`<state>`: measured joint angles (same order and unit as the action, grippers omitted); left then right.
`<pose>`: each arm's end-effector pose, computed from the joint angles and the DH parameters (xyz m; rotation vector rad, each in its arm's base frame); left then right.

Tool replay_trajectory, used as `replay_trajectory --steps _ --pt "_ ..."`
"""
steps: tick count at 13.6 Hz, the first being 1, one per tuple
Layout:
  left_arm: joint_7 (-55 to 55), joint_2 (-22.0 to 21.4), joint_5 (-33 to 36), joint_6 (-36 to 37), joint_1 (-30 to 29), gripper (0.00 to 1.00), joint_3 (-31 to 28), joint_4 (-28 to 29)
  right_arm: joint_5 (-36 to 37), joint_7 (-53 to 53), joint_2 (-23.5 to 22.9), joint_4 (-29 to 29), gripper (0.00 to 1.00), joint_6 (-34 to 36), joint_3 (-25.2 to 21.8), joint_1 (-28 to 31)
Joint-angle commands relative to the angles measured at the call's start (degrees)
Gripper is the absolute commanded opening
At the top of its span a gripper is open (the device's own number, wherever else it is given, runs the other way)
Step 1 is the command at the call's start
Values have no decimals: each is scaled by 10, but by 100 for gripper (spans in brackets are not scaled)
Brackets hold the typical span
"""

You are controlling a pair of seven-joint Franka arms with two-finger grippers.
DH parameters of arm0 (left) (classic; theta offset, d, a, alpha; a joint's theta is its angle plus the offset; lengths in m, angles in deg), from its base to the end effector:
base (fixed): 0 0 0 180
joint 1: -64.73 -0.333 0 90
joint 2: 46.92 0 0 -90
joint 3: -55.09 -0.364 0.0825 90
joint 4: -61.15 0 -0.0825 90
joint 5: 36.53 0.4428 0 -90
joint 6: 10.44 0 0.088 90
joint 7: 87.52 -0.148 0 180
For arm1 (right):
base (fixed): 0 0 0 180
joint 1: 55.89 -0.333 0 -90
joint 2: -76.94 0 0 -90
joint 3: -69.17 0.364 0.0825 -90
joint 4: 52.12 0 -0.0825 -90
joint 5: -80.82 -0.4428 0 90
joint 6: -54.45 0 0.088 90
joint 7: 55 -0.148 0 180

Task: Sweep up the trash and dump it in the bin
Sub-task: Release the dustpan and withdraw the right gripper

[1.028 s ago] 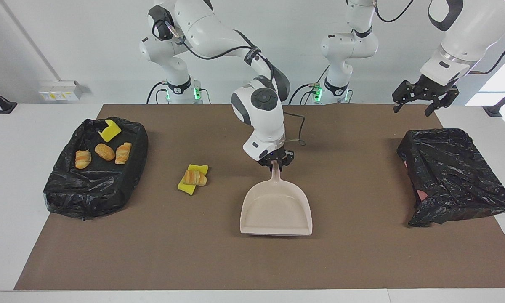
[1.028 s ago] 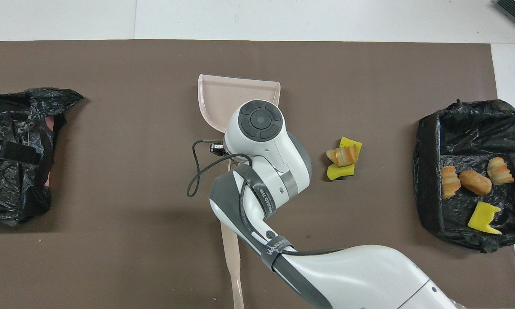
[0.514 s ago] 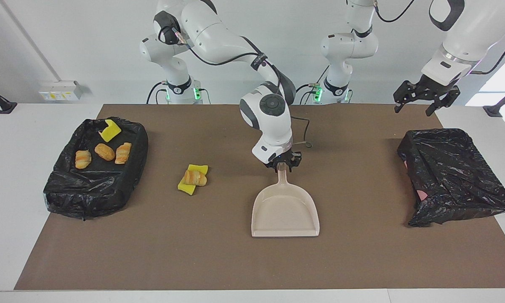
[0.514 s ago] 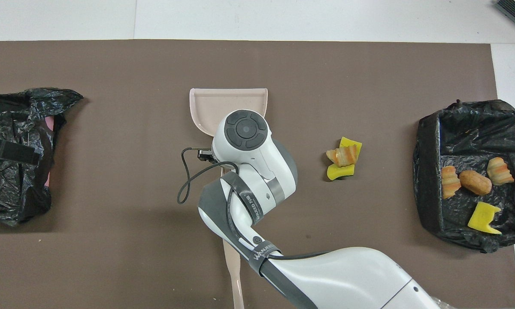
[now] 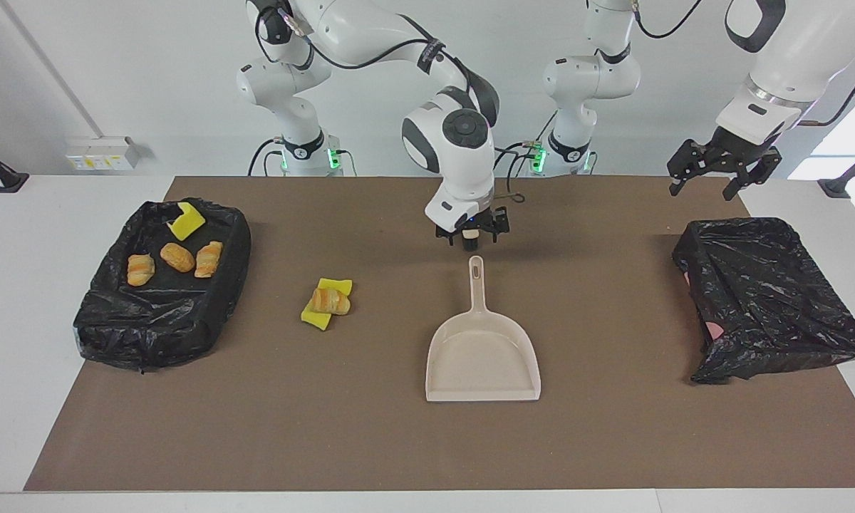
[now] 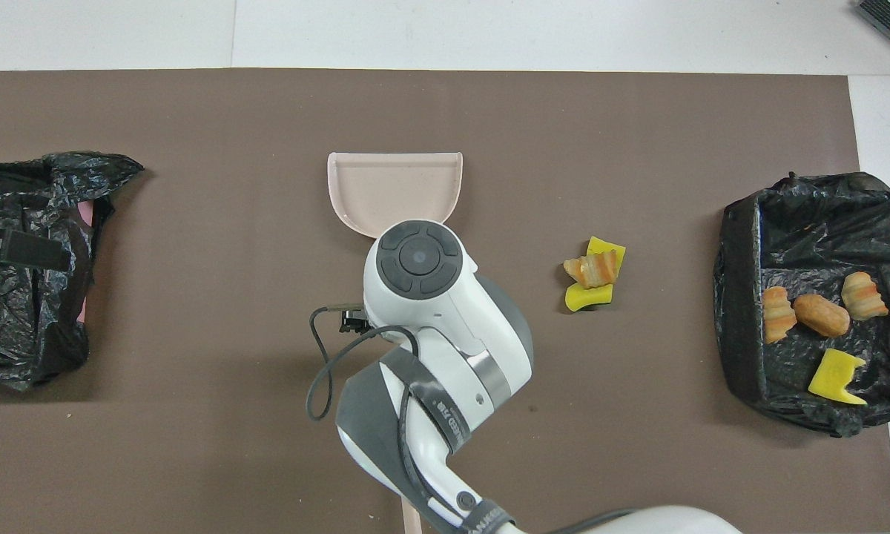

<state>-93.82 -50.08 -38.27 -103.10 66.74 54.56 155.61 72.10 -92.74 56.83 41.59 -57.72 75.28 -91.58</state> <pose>0.5980 -0.0197 0.6276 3.1045 -0.2095 0.0389 0.5347 0.4899 0.3956 -3.0165 -0.0081 0.2029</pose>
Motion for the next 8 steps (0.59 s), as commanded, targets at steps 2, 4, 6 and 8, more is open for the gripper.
replay_trajectory --steps 2,4,6,8 --pt "62 37 -13 -42 41 100 6 -3 -13 -12 122 170 100 -20 5 -45" --pt "88 53 -13 -71 68 100 6 -3 -14 -16 169 260 100 -85 5 -72" --pt "150 72 -17 -108 106 100 6 -2 -41 -16 203 331 100 -136 5 -114" --pt "180 97 -16 -134 150 100 6 -3 -53 -22 206 359 100 -156 5 -146"
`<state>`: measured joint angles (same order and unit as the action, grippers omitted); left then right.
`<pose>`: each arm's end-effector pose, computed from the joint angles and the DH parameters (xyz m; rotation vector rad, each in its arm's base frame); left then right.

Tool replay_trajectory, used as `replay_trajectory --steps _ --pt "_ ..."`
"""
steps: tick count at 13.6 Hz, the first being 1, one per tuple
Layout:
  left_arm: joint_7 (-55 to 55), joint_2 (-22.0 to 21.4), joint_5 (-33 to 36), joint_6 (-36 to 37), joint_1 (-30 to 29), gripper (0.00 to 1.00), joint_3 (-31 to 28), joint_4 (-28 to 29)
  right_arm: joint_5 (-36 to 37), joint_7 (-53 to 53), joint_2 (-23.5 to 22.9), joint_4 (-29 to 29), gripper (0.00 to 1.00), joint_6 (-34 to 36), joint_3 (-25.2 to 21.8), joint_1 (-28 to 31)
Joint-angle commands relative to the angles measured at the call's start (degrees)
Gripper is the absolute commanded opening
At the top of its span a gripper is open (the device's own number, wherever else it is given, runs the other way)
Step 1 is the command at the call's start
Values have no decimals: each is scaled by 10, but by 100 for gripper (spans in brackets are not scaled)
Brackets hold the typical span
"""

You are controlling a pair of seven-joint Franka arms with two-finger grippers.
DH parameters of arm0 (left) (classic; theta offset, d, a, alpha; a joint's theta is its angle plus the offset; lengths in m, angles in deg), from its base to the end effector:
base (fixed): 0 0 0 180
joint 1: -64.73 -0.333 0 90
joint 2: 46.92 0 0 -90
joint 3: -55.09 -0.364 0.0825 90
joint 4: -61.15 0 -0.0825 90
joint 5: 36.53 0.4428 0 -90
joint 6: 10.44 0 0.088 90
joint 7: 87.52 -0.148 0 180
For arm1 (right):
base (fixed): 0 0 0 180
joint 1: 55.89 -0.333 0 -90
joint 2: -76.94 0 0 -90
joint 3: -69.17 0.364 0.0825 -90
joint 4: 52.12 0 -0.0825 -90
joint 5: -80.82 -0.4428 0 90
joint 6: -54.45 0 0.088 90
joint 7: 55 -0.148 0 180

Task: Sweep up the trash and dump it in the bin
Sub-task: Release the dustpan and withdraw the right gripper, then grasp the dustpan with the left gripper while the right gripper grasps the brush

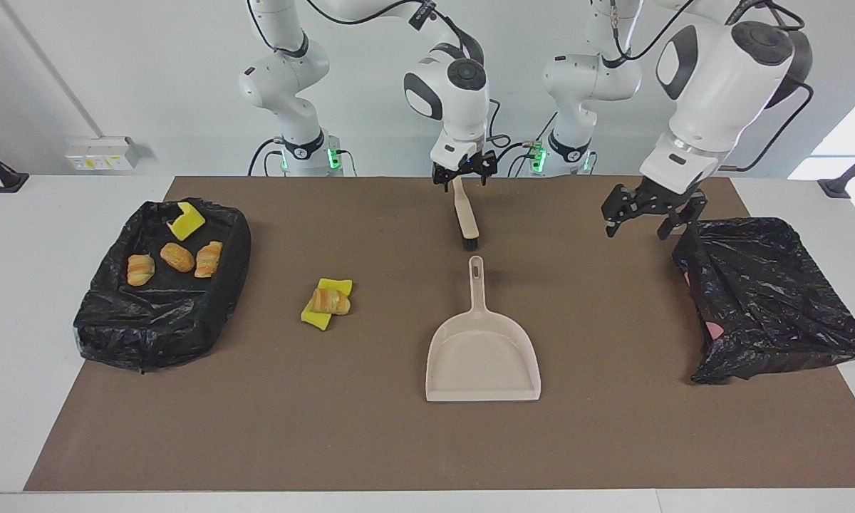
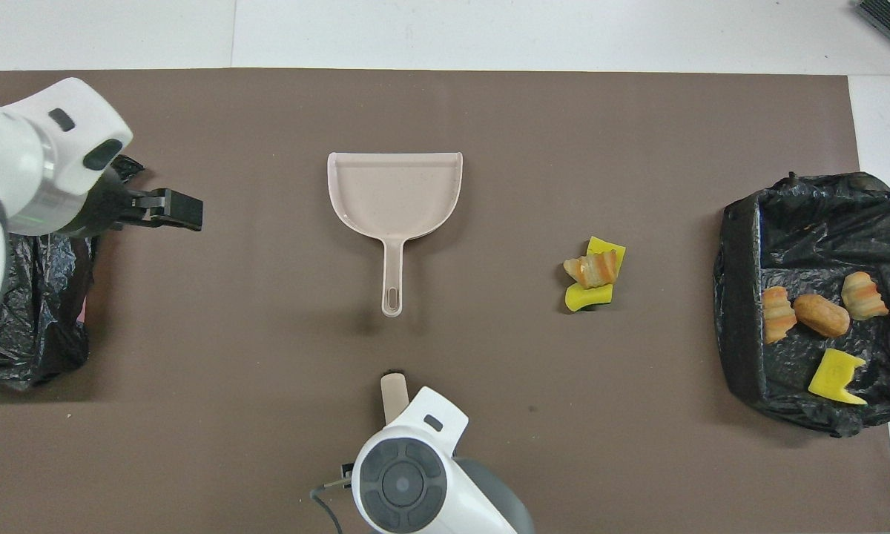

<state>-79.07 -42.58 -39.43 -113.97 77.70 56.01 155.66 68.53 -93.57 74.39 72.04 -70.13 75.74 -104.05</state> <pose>0.6391 -0.1642 0.5630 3.0712 -0.1306 0.1081 0.3262 0.4875 0.3448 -3.0270 -0.2376 0.2372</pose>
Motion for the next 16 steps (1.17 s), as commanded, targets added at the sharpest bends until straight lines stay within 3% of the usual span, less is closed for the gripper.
replay_trajectory --steps 1,5,6,9,10,11,15,16 --pt "52 36 -3 -46 57 100 -8 -4 -19 -12 34 69 100 -33 0 -23" --pt "131 114 16 -109 143 100 -8 1 -19 -10 47 102 100 -37 0 -47" --pt "155 129 16 -126 157 100 -8 2 -19 -5 48 108 94 -40 0 -47" --pt "186 157 15 -158 184 100 -8 5 -19 -5 41 118 52 -73 0 -50" --pt "188 162 16 -161 191 100 -8 13 -19 -3 39 117 23 -77 1 -49" --pt "188 163 16 -170 201 100 -8 26 -19 7 37 116 0 -78 0 -49" --pt "196 182 16 -179 218 100 -8 40 -32 10 22 91 0 -61 -1 -41" --pt "197 182 15 -165 219 93 -8 38 -31 15 20 83 0 -51 -2 -35"
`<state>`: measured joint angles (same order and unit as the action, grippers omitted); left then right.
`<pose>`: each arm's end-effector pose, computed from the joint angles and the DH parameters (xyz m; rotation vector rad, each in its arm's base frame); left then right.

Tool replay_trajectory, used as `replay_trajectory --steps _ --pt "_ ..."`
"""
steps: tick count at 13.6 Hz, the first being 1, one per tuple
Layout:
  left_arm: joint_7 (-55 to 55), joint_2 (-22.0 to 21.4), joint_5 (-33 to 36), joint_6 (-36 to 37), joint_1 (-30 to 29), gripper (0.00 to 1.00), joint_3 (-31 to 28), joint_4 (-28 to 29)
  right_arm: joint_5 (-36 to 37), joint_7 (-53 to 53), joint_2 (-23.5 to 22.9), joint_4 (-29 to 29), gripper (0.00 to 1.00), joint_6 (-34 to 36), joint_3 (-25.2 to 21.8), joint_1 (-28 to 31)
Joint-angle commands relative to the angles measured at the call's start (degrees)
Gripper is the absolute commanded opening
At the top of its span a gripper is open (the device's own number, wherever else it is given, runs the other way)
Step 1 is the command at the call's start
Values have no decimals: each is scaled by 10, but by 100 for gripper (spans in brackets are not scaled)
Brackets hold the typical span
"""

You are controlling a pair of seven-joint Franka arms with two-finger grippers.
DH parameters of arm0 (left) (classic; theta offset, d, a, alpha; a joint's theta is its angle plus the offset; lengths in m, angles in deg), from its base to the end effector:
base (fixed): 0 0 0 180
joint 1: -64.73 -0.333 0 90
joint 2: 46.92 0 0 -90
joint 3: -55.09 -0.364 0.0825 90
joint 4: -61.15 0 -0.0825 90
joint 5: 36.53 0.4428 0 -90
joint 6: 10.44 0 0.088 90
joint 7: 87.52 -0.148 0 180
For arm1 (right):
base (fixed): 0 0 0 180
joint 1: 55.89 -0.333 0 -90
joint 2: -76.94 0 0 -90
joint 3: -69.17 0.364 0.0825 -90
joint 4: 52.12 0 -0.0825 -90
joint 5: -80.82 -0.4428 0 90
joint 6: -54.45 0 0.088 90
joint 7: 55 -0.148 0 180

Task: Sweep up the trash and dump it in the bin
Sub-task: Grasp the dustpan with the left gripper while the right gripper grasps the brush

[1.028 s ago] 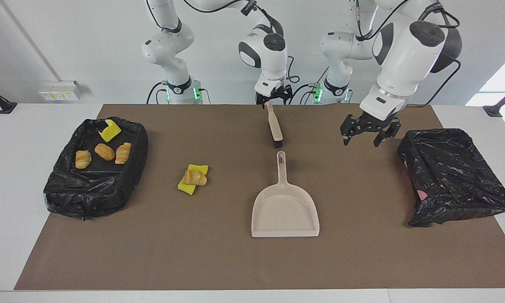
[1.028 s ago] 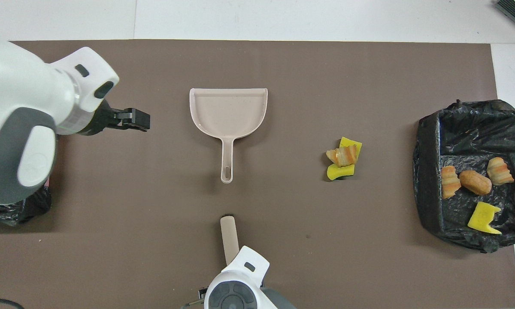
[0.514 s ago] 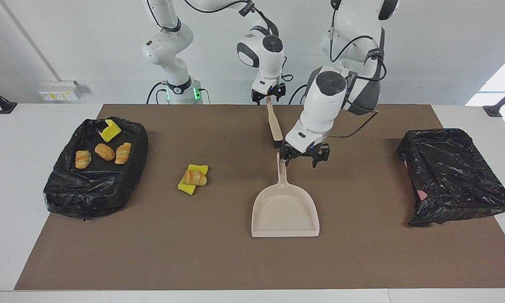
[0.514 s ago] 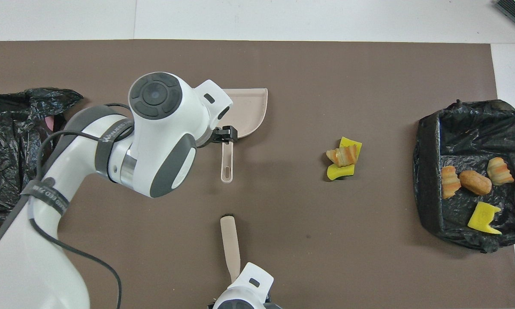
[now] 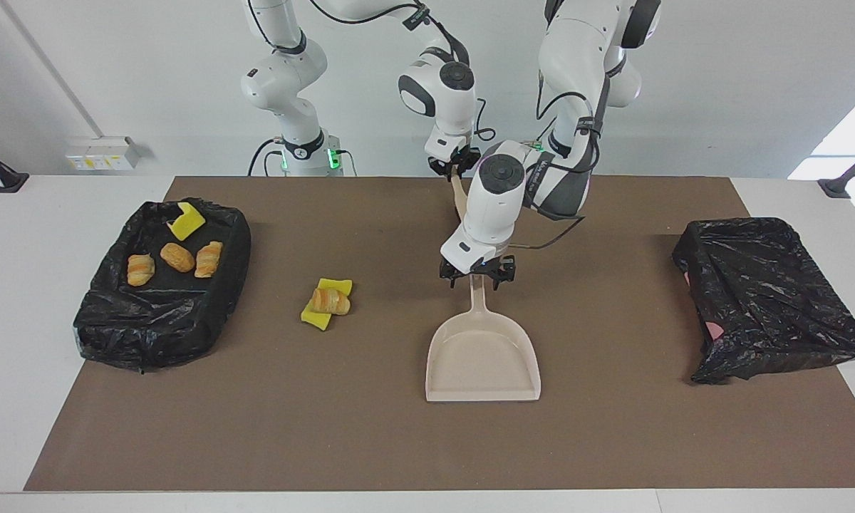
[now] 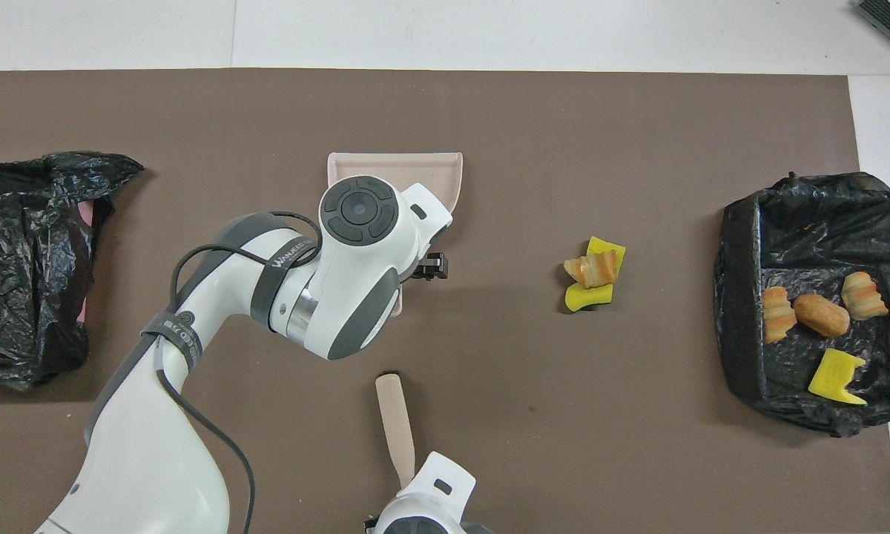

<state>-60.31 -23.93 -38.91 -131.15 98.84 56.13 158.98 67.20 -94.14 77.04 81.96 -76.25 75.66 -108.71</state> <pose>0.5942 -0.4213 0.3318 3.1005 -0.1799 -0.0369 0.2636 0.4694 0.2973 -3.0452 -0.2924 0.2607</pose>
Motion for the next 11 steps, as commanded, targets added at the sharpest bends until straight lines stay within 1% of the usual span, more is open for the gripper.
replay_trajectory --steps 1,2,3,4,6,8,9,11 --pt "12 -5 10 22 11 69 -10 2 -15 41 1 -18 0 30 -2 29" --pt "12 -6 10 37 11 41 -10 -1 -12 70 16 -17 0 59 -2 47" --pt "11 -6 11 43 11 0 -10 -1 -10 90 37 -16 0 87 -2 63" --pt "4 -5 16 36 9 0 -10 -1 -2 99 59 -12 0 111 -3 82" --pt "-1 -7 22 42 1 0 -10 -14 41 139 110 -8 0 176 -3 134" --pt "-8 -11 36 43 -4 0 -16 -27 69 188 157 -8 0 231 -2 207" --pt "-12 -13 41 44 -12 0 -16 -35 69 224 178 -8 0 249 -2 245" --pt "-36 -20 47 49 -32 0 -17 -53 70 298 203 -10 0 276 -3 328"
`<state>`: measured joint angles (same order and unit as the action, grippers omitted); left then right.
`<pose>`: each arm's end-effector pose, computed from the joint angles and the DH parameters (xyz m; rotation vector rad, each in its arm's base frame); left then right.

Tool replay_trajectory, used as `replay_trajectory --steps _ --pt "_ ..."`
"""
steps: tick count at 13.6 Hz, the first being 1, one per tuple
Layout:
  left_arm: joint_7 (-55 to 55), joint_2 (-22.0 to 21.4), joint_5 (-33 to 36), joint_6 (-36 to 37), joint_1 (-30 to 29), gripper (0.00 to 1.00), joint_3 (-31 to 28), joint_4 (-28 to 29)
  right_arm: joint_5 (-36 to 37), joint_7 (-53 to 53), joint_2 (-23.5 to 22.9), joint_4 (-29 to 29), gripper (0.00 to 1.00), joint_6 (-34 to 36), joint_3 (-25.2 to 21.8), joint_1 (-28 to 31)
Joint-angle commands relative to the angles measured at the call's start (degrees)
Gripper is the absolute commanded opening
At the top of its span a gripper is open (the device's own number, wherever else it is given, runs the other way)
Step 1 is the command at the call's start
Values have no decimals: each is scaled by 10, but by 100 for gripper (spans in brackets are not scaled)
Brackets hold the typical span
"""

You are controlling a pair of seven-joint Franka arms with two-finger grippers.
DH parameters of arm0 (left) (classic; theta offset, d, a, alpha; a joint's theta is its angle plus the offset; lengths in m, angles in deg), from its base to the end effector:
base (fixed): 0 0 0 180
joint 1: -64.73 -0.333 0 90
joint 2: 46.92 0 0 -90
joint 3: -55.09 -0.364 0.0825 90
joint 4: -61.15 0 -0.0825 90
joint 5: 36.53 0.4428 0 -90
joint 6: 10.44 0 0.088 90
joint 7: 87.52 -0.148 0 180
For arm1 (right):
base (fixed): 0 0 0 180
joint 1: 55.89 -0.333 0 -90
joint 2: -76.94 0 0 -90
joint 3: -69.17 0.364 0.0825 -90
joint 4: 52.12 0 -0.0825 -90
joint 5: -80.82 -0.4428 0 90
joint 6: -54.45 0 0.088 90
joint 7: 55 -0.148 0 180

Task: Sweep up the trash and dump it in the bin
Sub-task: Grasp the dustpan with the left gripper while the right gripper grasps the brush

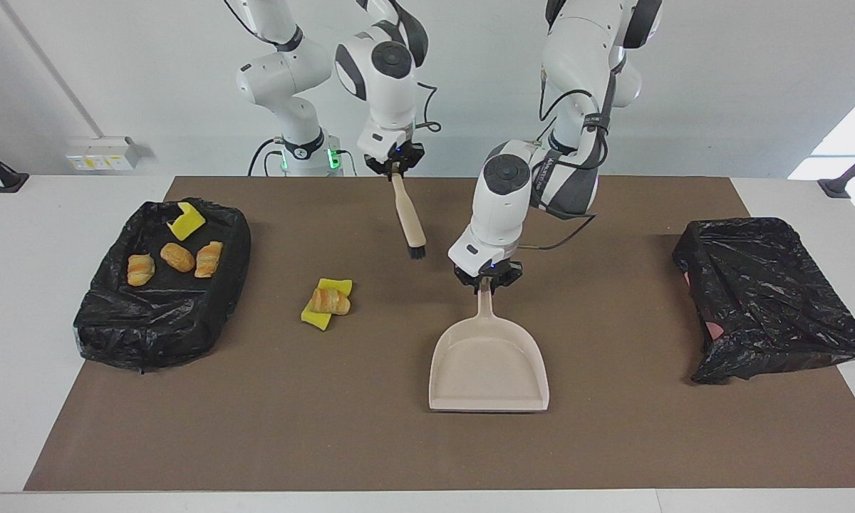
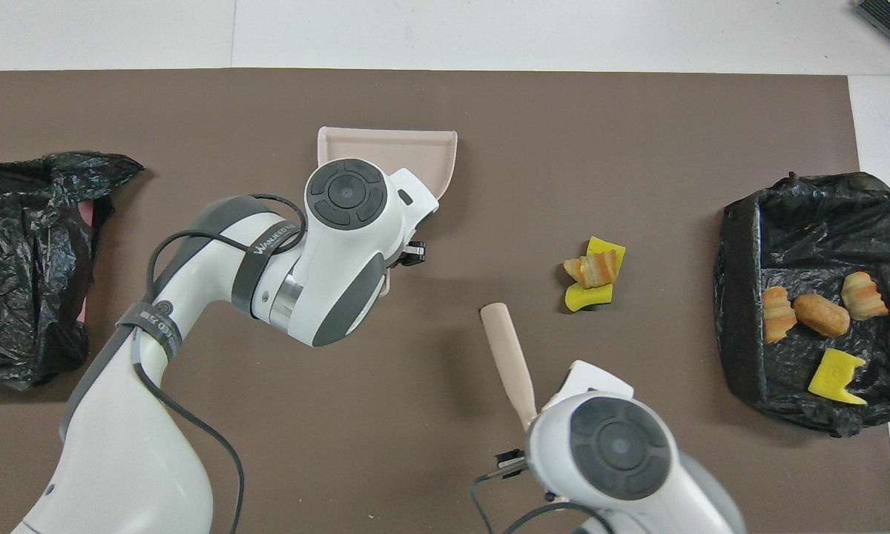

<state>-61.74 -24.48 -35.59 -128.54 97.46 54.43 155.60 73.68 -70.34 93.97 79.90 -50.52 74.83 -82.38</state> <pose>0.6262 -0.3916 0.3652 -3.1295 0.1853 -0.0434 0.3895 0.2635 0.4316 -3.0927 -0.3787 0.3064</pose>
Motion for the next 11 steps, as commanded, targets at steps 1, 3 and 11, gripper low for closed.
replay_trajectory --steps 1,3,11 --pt "-41 -16 13 35 -22 0 0 -29 19 83 35 6 0 23 5 104" --pt "-84 -22 13 56 -40 0 0 -44 83 106 22 3 0 11 5 170" --pt "-501 -86 34 193 -92 0 0 -37 166 128 -89 -5 0 -94 6 275"
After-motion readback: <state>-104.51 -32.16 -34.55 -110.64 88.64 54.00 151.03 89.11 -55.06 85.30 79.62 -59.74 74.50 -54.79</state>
